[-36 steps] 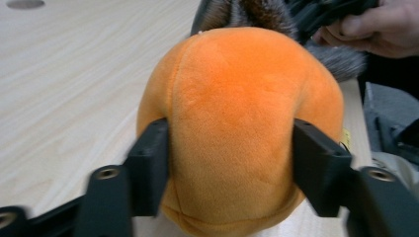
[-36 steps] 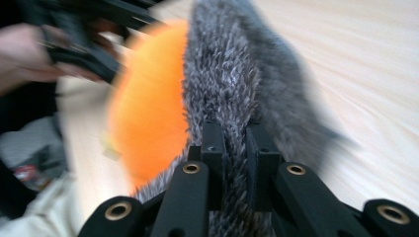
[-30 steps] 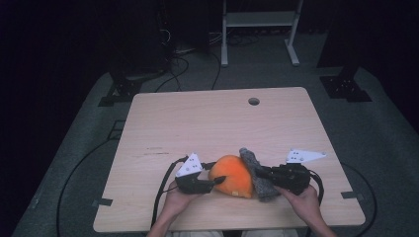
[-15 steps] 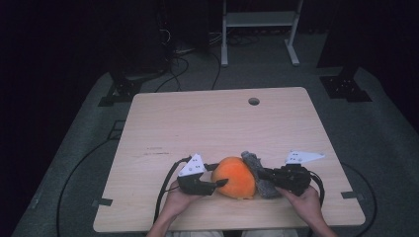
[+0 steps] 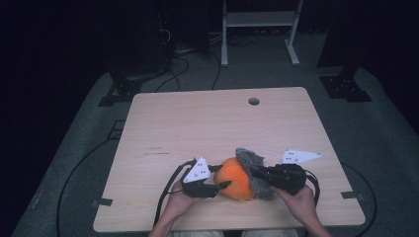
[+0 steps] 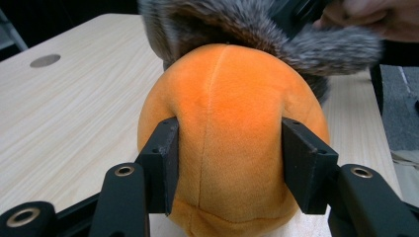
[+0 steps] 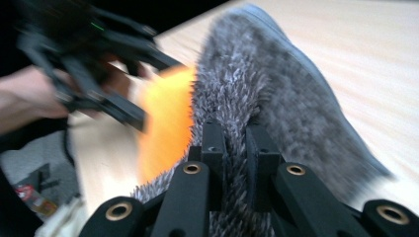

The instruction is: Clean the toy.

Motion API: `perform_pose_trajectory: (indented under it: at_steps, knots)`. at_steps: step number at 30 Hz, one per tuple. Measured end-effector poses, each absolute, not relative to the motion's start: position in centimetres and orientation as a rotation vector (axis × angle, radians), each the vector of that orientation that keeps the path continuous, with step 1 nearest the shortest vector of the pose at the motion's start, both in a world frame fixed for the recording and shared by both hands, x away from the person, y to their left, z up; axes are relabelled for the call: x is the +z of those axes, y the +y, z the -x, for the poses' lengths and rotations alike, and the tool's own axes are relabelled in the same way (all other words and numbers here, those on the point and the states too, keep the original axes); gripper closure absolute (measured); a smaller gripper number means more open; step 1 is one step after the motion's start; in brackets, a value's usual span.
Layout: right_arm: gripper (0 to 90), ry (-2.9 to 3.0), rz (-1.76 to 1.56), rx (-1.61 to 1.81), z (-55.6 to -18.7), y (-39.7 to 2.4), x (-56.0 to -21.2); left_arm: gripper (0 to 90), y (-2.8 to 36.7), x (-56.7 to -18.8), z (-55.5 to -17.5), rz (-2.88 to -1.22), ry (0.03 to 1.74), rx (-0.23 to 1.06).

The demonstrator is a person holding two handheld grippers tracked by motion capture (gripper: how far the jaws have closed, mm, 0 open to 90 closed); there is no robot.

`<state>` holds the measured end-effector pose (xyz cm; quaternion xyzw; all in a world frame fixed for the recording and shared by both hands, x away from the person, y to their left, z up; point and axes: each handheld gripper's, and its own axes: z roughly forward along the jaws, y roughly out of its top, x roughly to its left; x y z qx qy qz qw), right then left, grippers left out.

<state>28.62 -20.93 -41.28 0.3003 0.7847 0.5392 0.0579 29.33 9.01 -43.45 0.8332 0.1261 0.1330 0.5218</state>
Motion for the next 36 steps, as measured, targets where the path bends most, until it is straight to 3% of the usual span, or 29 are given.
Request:
perform_pose_trajectory:
  at_steps: [2,4,5,9,11,15,16,17,20,22,24,36]
  knots:
    - [80.3,2.400,-0.834,1.626,-28.3,-19.6,-40.9,37.7,9.0,-43.4,-29.4,-1.988,0.314,0.280]
    - [80.3,2.419,-0.833,1.629,-28.5,-19.0,-41.2,17.2,9.2,-43.6,-30.1,-1.961,0.392,0.174]
    - [80.3,2.435,-0.846,1.665,-28.7,-18.8,-41.4,14.2,9.4,-43.7,-30.5,-1.952,0.436,0.135]
    - [80.4,2.432,-0.823,1.615,-28.5,-18.5,-41.9,33.6,9.8,-44.1,-30.1,-2.000,0.415,0.227]
    - [80.5,2.421,-0.878,1.602,-28.9,-19.5,-42.4,36.9,9.9,-44.1,-29.9,-2.023,0.406,0.240]
    - [80.4,2.404,-0.970,1.586,-29.2,-21.0,-43.0,35.3,9.9,-43.9,-29.8,-1.999,0.396,0.217]
    - [80.3,2.413,-0.934,1.588,-28.9,-20.7,-42.9,19.8,9.8,-43.5,-30.0,-1.949,0.417,0.183]
    - [80.3,2.413,-0.934,1.588,-28.9,-20.7,-42.9,17.6,9.8,-43.5,-30.0,-1.949,0.417,0.183]
    - [80.2,2.423,-0.880,1.612,-28.8,-20.1,-42.7,21.2,9.5,-43.5,-30.1,-1.975,0.415,0.222]
    - [80.3,2.422,-0.876,1.586,-28.9,-20.0,-42.8,31.9,9.7,-44.0,-30.0,-1.979,0.409,0.247]
    - [80.3,2.418,-0.961,1.553,-29.3,-21.0,-43.3,36.9,10.0,-44.0,-29.9,-1.999,0.412,0.264]
    - [80.3,2.435,-1.023,1.585,-29.8,-21.2,-43.7,39.9,10.0,-44.0,-29.4,-2.020,0.377,0.262]
